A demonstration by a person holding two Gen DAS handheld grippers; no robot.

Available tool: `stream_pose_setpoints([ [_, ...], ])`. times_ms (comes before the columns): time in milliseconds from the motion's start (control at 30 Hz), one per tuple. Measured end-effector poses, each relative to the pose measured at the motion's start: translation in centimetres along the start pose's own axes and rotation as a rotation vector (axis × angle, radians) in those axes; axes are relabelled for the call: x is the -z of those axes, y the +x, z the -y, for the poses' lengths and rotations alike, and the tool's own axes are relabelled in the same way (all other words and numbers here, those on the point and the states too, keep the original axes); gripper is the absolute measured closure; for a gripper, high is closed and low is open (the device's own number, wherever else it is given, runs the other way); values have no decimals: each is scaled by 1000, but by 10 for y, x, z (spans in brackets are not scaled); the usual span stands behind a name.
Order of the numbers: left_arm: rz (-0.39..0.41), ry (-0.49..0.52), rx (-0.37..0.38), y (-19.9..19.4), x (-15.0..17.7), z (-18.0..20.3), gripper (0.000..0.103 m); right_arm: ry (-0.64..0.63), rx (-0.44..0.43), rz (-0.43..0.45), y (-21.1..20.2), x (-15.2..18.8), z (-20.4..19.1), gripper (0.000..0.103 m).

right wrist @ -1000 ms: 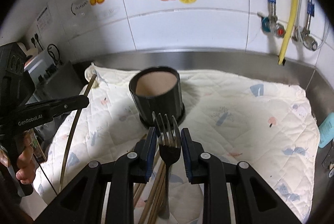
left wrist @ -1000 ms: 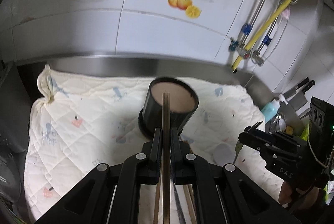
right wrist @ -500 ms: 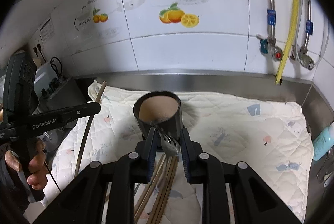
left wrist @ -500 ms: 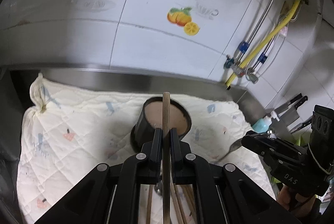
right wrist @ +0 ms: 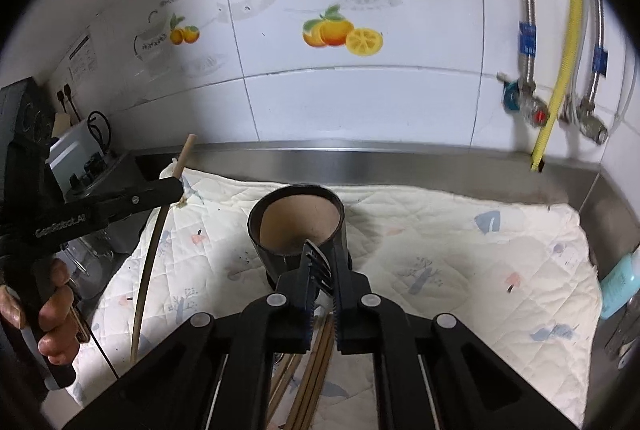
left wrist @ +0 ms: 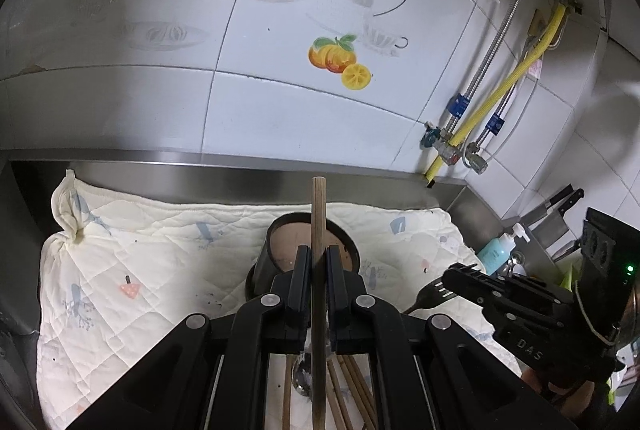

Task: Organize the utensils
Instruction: 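Lift the chopstick with the left tool while the right tool lifts the fork toward the black holder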

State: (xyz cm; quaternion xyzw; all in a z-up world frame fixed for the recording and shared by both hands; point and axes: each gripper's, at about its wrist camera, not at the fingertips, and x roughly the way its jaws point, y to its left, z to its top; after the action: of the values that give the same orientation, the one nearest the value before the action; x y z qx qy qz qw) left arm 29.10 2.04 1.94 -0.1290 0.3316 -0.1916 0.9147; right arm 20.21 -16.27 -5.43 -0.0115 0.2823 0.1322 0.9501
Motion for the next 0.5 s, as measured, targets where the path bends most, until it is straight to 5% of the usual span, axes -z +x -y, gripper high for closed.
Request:
stream_pose_setpoints([
  [500, 171, 78, 53, 5, -69, 25, 96, -113, 46, 148, -38, -78, -8, 96],
])
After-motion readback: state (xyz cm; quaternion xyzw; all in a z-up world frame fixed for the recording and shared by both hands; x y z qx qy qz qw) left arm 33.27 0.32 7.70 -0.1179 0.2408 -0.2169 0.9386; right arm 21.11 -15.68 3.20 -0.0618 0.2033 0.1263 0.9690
